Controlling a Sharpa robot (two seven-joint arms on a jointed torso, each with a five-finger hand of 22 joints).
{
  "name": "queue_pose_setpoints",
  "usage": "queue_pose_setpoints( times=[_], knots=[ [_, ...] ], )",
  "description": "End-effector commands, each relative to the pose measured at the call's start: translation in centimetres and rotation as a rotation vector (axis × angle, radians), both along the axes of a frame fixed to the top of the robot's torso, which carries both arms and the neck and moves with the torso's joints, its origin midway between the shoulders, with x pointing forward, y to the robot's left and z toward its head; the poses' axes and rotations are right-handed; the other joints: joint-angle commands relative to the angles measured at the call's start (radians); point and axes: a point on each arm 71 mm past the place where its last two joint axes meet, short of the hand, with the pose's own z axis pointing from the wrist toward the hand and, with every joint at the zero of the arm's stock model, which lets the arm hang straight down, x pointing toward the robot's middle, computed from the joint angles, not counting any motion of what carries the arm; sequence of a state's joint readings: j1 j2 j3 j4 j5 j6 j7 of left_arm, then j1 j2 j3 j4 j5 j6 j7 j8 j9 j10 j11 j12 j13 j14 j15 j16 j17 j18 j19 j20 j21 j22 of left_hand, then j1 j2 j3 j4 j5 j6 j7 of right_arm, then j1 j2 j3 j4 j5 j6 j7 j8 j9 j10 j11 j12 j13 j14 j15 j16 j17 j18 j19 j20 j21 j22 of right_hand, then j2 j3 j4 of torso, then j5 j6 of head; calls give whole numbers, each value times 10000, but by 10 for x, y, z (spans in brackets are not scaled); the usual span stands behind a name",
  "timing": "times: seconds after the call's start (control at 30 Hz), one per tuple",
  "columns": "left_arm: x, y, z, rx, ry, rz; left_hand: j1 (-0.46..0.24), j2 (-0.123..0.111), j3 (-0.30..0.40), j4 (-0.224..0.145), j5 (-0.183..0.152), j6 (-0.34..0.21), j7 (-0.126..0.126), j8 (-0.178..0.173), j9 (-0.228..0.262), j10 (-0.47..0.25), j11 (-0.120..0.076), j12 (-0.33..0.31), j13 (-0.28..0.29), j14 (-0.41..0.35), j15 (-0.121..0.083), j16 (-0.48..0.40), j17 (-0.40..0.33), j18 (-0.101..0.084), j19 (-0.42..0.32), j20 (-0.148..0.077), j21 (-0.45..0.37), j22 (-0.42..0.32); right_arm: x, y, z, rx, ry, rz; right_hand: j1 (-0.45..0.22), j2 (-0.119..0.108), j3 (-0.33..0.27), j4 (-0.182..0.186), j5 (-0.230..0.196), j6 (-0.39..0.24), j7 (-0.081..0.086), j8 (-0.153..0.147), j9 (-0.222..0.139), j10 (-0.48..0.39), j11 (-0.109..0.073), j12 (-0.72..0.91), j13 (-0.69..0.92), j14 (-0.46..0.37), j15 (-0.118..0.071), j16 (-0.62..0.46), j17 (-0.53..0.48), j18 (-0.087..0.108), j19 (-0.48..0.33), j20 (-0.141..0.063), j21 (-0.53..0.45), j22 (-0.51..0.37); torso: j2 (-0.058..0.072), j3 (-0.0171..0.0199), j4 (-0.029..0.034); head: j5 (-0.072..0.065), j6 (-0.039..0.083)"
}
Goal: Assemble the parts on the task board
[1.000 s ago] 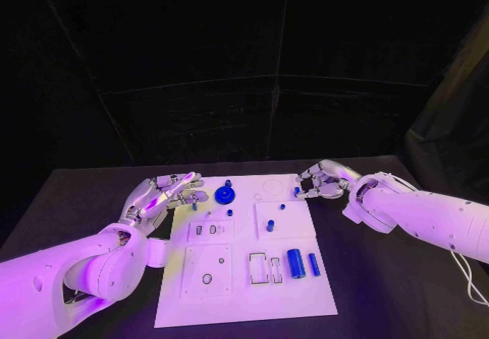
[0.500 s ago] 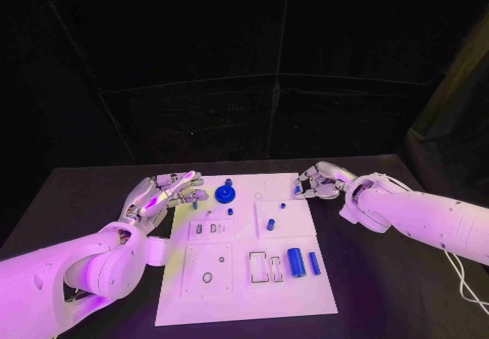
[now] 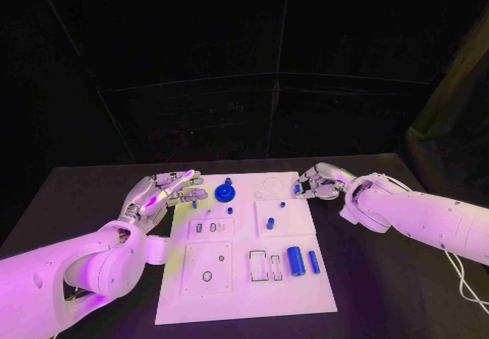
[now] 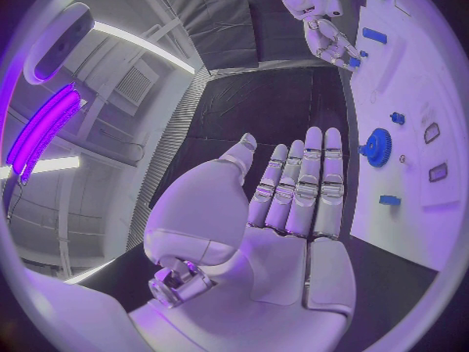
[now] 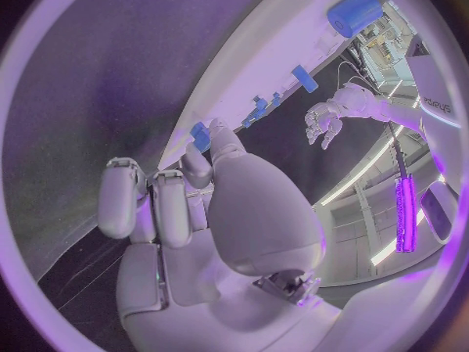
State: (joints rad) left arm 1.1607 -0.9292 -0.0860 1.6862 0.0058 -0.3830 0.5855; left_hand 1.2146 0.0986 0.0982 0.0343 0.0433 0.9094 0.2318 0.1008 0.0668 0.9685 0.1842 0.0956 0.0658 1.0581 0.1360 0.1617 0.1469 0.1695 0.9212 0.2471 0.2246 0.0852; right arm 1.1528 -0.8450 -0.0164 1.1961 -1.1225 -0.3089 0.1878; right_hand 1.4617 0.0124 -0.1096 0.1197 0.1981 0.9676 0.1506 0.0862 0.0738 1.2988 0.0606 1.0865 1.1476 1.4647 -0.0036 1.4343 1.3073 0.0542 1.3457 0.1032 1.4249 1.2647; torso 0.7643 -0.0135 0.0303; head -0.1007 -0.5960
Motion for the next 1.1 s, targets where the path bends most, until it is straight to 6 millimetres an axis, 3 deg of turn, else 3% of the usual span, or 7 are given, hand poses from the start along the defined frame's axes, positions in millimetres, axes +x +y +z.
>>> queue_pose_setpoints(
  times=[0.03, 0.23, 0.57, 0.9, 1.1],
  knots=[
    [0, -1, 1, -61, -64, -105, 87, 35, -4, -63, 44, 40, 52, -68, -8, 27, 30, -64, -9, 62, 32, -64, 17, 134, 91, 11, -32, -9, 0, 1, 1, -61, -10, 111, -26, 136, 40, -47, -44, 108, -19, 70, 15, 104, -4, 55, 29, 586, -75, 50, 466, 142, 58, -5, 13, 27, -1, -2, -4, -6, 4],
    [0, -1, 1, -58, -48, -113, 87, 35, -4, -63, 44, 40, 52, -68, -8, 27, 30, -64, -9, 62, 32, -64, 17, 134, 91, 11, -32, -9, 0, 2, 1, -11, -89, 103, 117, 542, 331, -133, -551, 551, -134, 203, 32, 233, -108, 212, 158, 613, -160, 98, 563, 113, 167, -76, 77, 166, -1, 0, -1, -16, -12],
    [0, 0, 1, -45, -14, -116, 85, 35, 1, -73, 44, 36, 57, -76, -9, 22, 34, -73, -11, 63, 33, -71, 19, 134, 95, 12, -37, -14, 2, 3, 5, 262, -643, -159, 376, 1010, 933, -358, -930, 1047, -319, 333, 36, 612, -265, 773, 652, 708, -291, 328, 932, 9, 519, -195, 317, 649, -5, 0, 6, -29, -53],
    [0, 1, 1, -29, 8, -98, 85, 35, 1, -73, 44, 36, 57, -76, -9, 22, 34, -73, -11, 63, 33, -71, 19, 134, 95, 12, -37, -14, -3, 10, 12, 678, -1110, -474, 308, 993, 1379, -523, -490, 1156, -358, 287, -4, 714, -304, 916, 817, 736, -338, 410, 1056, -24, 624, -263, 402, 802, -27, -13, 3, 20, -58],
    [0, 2, 1, -23, 12, -84, 79, 34, 6, -79, 44, 31, 63, -86, -11, 17, 38, -82, -12, 65, 35, -79, 22, 133, 99, 12, -44, -19, -20, 36, 21, 757, -990, -163, 217, 953, 1531, -558, -385, 1148, -344, 245, -21, 722, -296, 920, 839, 737, -333, 415, 1064, -31, 645, -265, 420, 836, -31, -30, 4, 70, -56]
  ],
)
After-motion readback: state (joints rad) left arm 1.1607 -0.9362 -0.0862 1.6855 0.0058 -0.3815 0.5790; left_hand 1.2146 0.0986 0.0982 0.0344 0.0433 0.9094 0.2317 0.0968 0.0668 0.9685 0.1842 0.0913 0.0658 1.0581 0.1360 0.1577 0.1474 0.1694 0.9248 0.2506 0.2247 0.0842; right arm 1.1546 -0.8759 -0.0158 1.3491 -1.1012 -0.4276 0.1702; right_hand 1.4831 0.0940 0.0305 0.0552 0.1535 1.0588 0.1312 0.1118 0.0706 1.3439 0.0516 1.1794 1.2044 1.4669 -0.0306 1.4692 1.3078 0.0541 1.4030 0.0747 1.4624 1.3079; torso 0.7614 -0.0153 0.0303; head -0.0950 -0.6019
